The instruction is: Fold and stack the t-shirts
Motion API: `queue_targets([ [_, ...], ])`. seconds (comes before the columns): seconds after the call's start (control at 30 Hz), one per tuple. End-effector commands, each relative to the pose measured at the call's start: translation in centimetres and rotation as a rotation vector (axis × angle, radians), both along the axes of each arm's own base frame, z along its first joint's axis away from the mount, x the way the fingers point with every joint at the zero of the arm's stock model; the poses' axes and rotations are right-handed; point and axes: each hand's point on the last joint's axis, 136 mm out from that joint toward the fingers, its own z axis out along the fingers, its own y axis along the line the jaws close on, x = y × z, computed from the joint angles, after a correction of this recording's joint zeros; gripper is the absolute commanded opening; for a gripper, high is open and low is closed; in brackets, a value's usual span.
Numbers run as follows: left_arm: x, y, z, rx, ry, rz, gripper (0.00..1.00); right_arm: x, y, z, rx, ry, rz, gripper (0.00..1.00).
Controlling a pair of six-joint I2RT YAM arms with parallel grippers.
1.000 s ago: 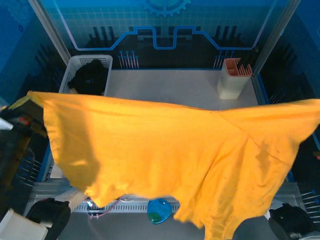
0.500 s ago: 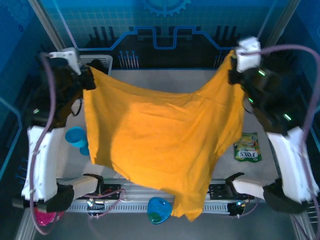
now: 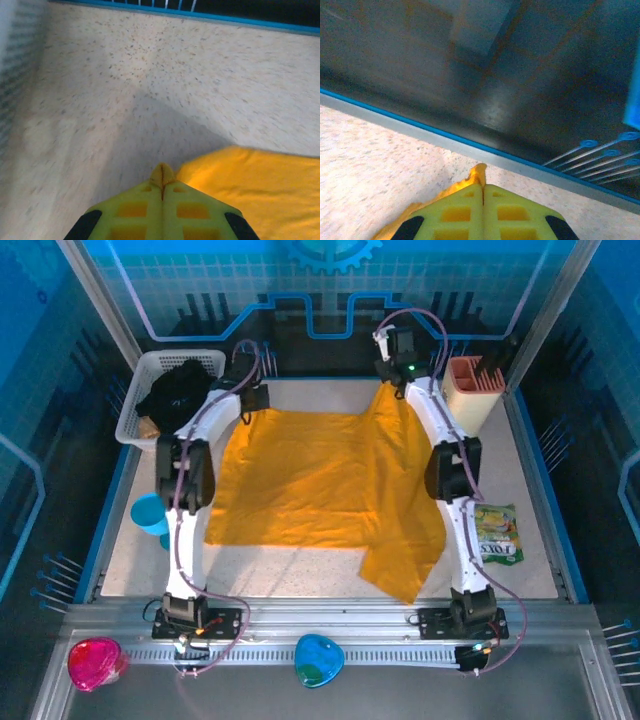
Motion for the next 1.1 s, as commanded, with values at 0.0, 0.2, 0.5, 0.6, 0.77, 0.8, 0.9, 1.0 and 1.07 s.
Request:
queue_targets([
  [0.0, 2.5, 1.6, 2.8, 0.065, -0.068, 0.098, 0.00, 1.3, -3.0, 0.2, -0.056, -0.051, -0.106, 0.00],
  [0.2, 3.5, 4.9, 2.8, 0.149, -0.104, 0.227, 0.00, 1.1, -5.7, -1.4, 0.059, -0.073, -0.204, 0.00],
  [0.5, 1.2, 6.9, 4.0, 0.141, -0.118, 0.262, 0.00, -2.4, -6.8, 1.9, 0.166, -0.076, -0.240, 0.00],
  [0.6, 0.3, 7.2, 4.4, 0.124, -0.121, 0.243, 0.00, -4.9, -7.2, 4.3, 0.212, -0.105, -0.242, 0.00],
  [0.77, -0.6, 6.7, 5.1, 0.095, -0.130, 0.197, 0.00, -8.7, -7.6, 5.2, 0.268, -0.104, -0.247, 0.00],
  [0.8, -0.8, 6.6, 5.2, 0.089, -0.132, 0.189, 0.00, -9.3, -7.6, 5.0, 0.270, -0.098, -0.248, 0.00],
  [0.9, -1.4, 6.3, 5.4, 0.071, -0.135, 0.177, 0.00, -11.1, -8.0, 4.0, 0.280, -0.079, -0.267, 0.00],
  [1.0, -2.3, 6.2, 5.4, 0.065, -0.128, 0.173, 0.00, -12.8, -8.3, 3.3, 0.294, -0.067, -0.283, 0.00],
  [1.07, -3.0, 6.3, 5.3, 0.071, -0.122, 0.174, 0.00, -13.9, -8.6, 3.3, 0.303, -0.068, -0.293, 0.00],
])
